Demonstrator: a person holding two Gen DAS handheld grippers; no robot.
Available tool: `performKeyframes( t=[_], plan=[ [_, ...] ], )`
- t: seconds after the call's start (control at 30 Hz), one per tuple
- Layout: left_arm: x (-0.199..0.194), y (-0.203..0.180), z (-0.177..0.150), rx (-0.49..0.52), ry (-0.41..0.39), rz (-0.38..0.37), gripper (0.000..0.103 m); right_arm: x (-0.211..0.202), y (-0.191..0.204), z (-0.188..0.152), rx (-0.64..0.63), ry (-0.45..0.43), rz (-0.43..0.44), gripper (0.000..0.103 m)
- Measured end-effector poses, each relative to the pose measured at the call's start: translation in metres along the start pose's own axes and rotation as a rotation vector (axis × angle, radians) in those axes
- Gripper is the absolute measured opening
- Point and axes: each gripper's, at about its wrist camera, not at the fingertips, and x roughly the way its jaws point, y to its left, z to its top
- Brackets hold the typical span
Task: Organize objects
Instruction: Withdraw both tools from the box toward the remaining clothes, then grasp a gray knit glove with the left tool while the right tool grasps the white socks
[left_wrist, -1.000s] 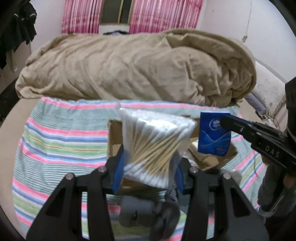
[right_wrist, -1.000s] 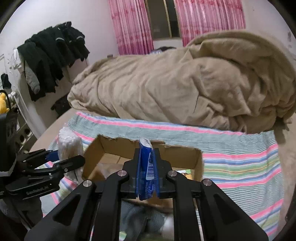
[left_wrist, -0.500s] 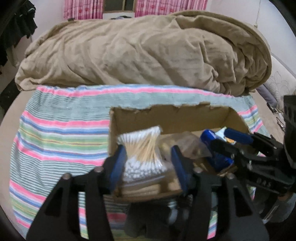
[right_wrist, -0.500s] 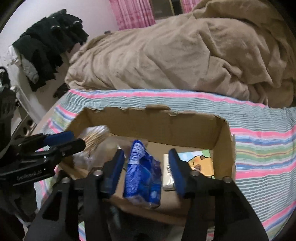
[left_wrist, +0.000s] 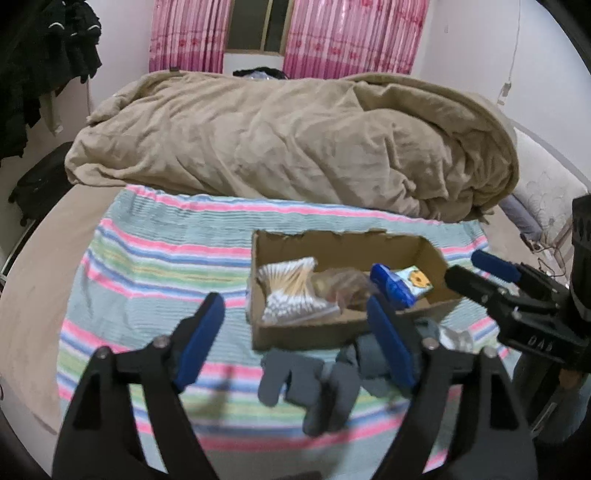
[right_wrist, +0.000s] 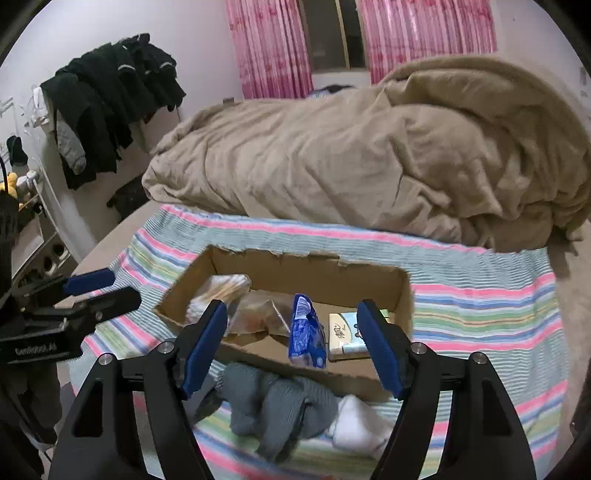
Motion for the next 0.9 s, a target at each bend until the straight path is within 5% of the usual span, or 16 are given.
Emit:
performKeyframes(
  t=[0.1, 0.5, 0.9],
  plan=[
    [-0.017, -0.001, -0.009, 0.001, -0.013, 0.002, 0.083, -0.023, 0.004, -0.003, -0.001, -0.029, -0.006, 0.086],
    [-0.048, -0.009, -0.055, 0.017, -0.008, -0.007, 0.093, -0.068, 0.012, -0.034, 0.010, -0.030, -0.011, 0.086],
    [-0.017, -0.014, -0.089, 0.030, 0.068, 0.030, 0.094, -0.061, -0.010, -0.074, 0.058, 0.027, -0.046, 0.086]
  ],
)
